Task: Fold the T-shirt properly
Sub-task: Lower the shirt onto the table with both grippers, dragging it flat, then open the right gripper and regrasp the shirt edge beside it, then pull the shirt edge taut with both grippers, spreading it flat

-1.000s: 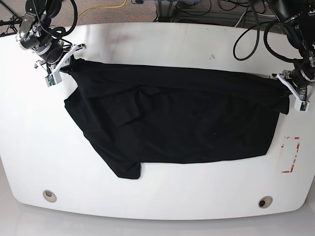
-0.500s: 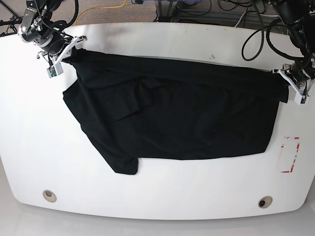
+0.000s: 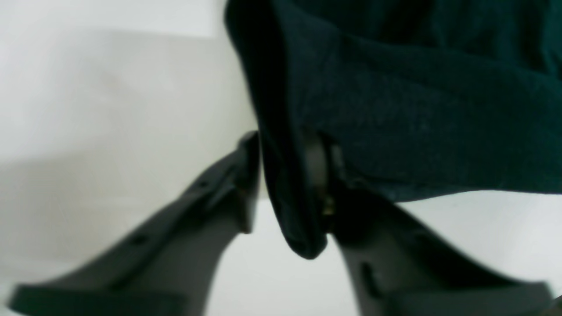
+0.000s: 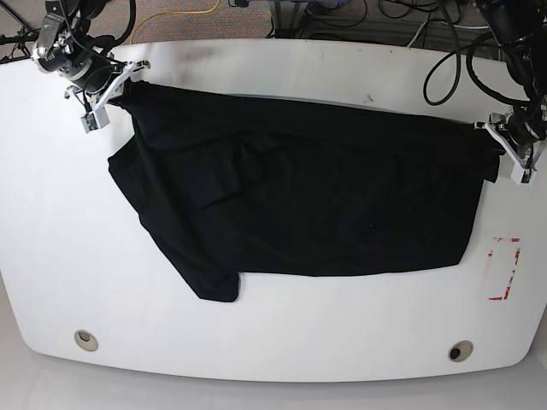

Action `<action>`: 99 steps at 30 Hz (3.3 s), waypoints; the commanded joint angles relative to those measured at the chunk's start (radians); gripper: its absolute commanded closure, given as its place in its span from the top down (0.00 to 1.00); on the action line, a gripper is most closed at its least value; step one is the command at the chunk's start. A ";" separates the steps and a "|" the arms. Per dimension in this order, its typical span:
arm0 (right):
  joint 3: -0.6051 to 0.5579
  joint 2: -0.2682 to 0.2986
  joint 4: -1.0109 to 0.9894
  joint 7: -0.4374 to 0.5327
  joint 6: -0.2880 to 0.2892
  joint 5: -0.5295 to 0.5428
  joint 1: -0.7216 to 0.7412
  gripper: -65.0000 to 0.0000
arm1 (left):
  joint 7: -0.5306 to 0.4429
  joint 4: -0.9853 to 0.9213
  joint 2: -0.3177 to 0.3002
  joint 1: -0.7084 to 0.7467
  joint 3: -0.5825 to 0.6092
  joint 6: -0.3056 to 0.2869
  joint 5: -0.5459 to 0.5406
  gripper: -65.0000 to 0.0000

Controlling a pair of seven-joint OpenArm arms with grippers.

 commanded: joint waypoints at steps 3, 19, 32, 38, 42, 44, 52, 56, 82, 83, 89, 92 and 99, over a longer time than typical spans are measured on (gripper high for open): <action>0.006 0.017 0.014 0.013 -0.004 0.009 0.001 0.14 | -0.015 0.013 -0.039 -0.010 0.020 0.005 -0.006 0.47; 0.013 0.010 0.146 0.011 0.003 0.016 -0.025 0.79 | 0.042 -0.035 -0.114 -0.050 0.011 -0.057 -0.029 0.62; 0.006 0.010 0.192 0.013 -0.006 0.176 0.036 0.79 | 0.183 0.194 -0.103 -0.097 -0.066 -0.080 -0.195 0.61; 0.006 0.009 0.191 0.011 -0.007 0.181 0.090 0.79 | 0.176 0.226 -0.062 -0.107 -0.038 -0.080 -0.213 0.61; 0.002 -0.006 0.180 -0.023 -0.007 0.184 0.133 0.78 | 0.148 0.199 -0.017 -0.110 0.014 -0.075 -0.132 0.61; 0.002 -0.026 0.183 -0.056 -0.007 0.182 0.158 0.78 | 0.116 0.189 -0.002 -0.110 0.049 -0.052 -0.078 0.61; 0.004 -0.083 0.114 -0.099 -0.012 0.141 0.231 0.78 | -0.015 0.090 0.036 -0.099 0.138 -0.049 0.149 0.53; 0.002 -0.094 0.109 -0.101 -0.030 0.098 0.220 0.78 | -0.021 0.027 0.036 -0.107 0.140 -0.049 0.229 0.36; -0.073 -0.052 0.155 -0.173 -0.006 -0.096 0.023 0.48 | -0.168 -0.211 -0.031 -0.099 0.144 -0.080 0.269 0.36; -0.071 -0.049 0.151 -0.172 -0.006 -0.105 0.016 0.48 | -0.168 -0.213 -0.031 -0.099 0.144 -0.080 0.270 0.36; -0.034 -0.032 0.149 -0.138 0.005 -0.185 0.007 0.48 | -0.168 -0.209 -0.031 -0.099 0.144 -0.080 0.270 0.36; -0.019 -0.023 0.149 -0.138 0.013 -0.209 0.007 0.48 | -0.168 -0.216 -0.045 -0.099 0.144 -0.080 0.270 0.36; -0.007 0.027 0.151 -0.149 0.032 -0.283 0.007 0.48 | -0.168 -0.214 -0.060 -0.099 0.144 -0.080 0.270 0.36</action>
